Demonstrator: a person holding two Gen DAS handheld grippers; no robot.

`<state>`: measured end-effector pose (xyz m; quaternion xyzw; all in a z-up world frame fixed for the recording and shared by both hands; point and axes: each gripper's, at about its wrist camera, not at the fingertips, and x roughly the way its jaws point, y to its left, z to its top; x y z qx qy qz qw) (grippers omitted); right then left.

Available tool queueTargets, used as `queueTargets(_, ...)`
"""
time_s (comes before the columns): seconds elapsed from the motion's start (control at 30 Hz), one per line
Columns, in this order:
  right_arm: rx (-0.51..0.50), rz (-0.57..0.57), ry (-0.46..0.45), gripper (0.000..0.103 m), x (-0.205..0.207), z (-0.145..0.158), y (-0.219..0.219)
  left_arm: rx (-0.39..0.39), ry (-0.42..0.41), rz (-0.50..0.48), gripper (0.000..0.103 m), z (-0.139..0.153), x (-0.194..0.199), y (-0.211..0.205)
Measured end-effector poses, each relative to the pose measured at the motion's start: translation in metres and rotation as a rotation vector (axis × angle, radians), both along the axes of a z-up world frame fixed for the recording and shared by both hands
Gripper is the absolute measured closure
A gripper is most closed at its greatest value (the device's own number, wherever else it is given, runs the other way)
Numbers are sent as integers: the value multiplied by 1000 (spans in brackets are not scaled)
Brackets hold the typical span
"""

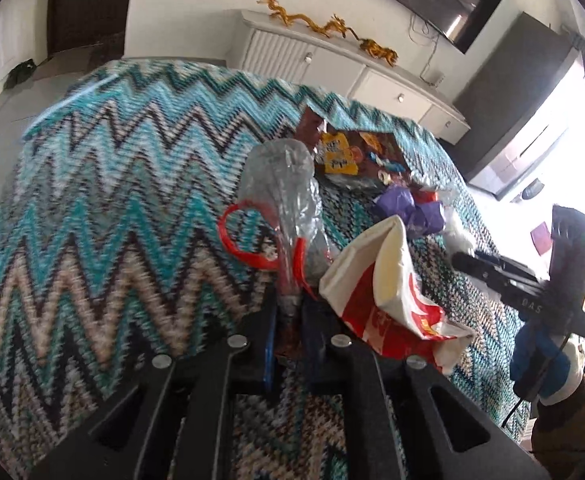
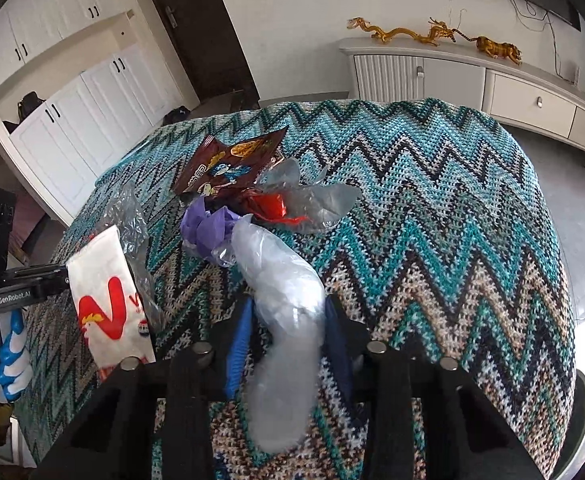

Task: Collect trash
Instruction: 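Grasp the clear red-handled bag with the left tool while the right tool grasps a clear plastic bag, then carry both plastic bags over the bin and open both tools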

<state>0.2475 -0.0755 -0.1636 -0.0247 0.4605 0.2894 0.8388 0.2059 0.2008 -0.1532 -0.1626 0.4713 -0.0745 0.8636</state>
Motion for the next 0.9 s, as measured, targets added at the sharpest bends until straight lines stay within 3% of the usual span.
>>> queueTargets(0.47, 61, -73, -41, 72, -71, 30, -40, -1, -132, 69, 94, 59, -64, 25)
queueTargets(0.77, 103, -114, -126, 72, -135, 68, -73, 4, -211, 83, 94, 101, -118, 35)
queueTargets(0.9, 132, -149, -167, 72, -156, 82, -93, 20, -241, 61, 94, 120, -135, 21)
